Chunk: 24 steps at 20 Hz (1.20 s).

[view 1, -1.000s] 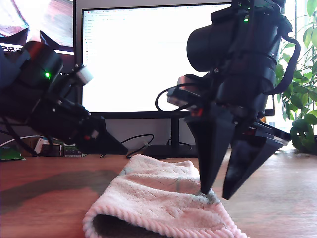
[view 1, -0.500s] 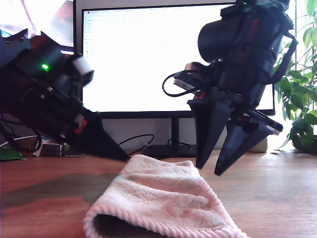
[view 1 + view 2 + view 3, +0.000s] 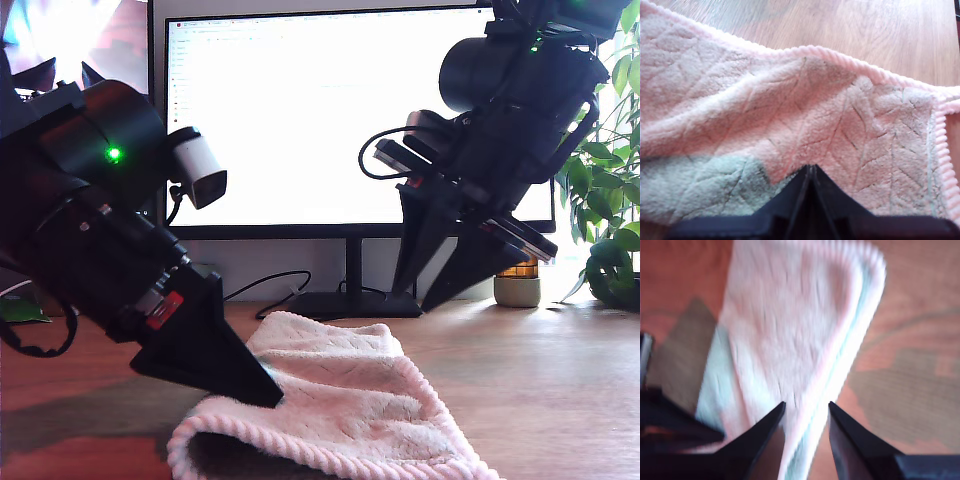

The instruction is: Fold the tea towel to a neat square and place it to the right

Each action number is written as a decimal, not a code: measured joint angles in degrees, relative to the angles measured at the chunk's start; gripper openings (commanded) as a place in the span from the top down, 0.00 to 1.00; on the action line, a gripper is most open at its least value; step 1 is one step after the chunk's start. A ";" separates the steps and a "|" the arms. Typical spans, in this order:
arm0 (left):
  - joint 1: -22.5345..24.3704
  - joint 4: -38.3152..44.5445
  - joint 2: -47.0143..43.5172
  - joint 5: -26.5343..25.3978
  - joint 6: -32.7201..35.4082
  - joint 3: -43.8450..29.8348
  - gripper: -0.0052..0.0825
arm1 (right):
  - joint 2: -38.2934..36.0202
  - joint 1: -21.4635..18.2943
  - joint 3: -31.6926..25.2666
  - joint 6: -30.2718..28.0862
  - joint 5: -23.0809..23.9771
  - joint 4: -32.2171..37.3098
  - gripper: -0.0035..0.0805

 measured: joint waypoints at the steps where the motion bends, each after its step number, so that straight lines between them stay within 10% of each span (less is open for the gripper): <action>1: -0.15 0.02 -0.63 -0.11 0.00 -0.26 0.96 | 0.00 -0.02 0.00 0.68 -0.31 0.85 0.69; 24: -0.57 -1.97 -1.79 -2.14 0.68 -2.19 0.96 | 8.63 -0.04 0.00 7.96 -3.87 9.16 0.69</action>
